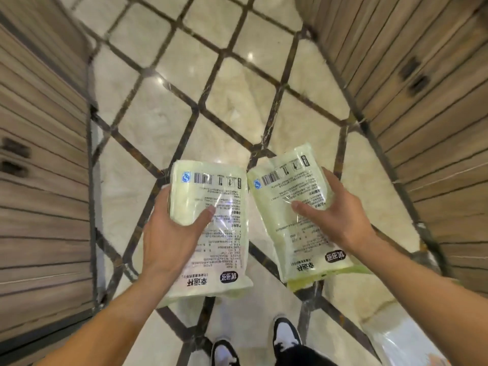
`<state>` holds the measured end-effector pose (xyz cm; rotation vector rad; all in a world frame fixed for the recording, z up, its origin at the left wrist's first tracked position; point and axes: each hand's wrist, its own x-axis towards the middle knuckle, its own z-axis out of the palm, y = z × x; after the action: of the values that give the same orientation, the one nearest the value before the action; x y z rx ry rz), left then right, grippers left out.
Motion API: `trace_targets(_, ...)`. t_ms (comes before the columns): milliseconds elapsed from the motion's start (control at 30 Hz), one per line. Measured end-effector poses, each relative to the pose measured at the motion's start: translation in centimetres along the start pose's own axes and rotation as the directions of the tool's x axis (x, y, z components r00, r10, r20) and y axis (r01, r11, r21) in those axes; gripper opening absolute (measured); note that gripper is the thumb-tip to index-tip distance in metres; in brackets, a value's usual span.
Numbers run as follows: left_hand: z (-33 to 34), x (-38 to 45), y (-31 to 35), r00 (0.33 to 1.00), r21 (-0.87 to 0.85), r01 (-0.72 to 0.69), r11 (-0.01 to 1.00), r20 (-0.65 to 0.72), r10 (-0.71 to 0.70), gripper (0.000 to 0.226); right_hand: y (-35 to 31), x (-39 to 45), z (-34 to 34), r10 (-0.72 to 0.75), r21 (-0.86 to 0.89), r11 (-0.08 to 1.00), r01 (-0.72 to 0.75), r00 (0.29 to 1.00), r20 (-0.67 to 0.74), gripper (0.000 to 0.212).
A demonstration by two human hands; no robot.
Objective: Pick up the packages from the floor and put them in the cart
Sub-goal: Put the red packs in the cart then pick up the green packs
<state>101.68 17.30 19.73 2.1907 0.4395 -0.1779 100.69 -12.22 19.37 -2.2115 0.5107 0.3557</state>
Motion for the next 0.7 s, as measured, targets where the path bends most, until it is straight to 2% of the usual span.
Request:
trace_targets(67,-4.0,-1.7,8.3,0.998,-0.040,-0.068,0.997,0.012,0.069,0.064,-4.8,-3.2,-7.3,0.004,0.038,0.999,-0.002,0.999,-0.049,0.105)
trace_targets(133,-7.5,-3.3,16.0,0.988,-0.082,-0.149,0.985,0.019,0.151,0.065,-9.0,-6.3,-14.3,-0.046,0.082,0.995,0.056,0.992,-0.119,0.104)
trace_targets(167,-9.2,-4.1,20.1,0.979,-0.108,-0.198,0.974,0.024,0.202,0.066,-11.0,-7.8,-17.9,-0.074,0.094,0.991,0.090,0.984,-0.161,0.098)
trace_targets(267,-13.7,-6.6,31.0,0.935,-0.155,-0.341,0.927,0.047,0.352,0.067,-16.6,-13.0,-27.8,-0.123,0.090,0.983,0.158,0.942,-0.313,0.059)
trace_targets(400,-19.5,-11.8,43.7,0.861,-0.250,-0.480,0.841,0.050,0.506,0.063,-22.5,-20.8,-38.3,-0.163,0.116,0.963,0.244,0.867,-0.470,0.053)
trace_targets(500,-23.3,-16.2,50.6,0.772,-0.290,-0.596,0.749,0.047,0.633,0.054,-26.0,-27.8,-43.6,-0.191,0.115,0.939,0.326,0.767,-0.612,0.059)
trace_targets(600,-26.0,-20.7,55.4,0.675,-0.394,-0.658,0.642,0.070,0.735,0.055,-28.5,-35.6,-47.1,-0.146,0.124,0.931,0.342,0.663,-0.734,0.067)
trace_targets(700,-27.8,-25.5,58.5,0.577,-0.467,-0.697,0.543,0.083,0.812,0.062,-29.3,-43.9,-49.0,-0.091,0.095,0.941,0.324,0.516,-0.852,0.070)
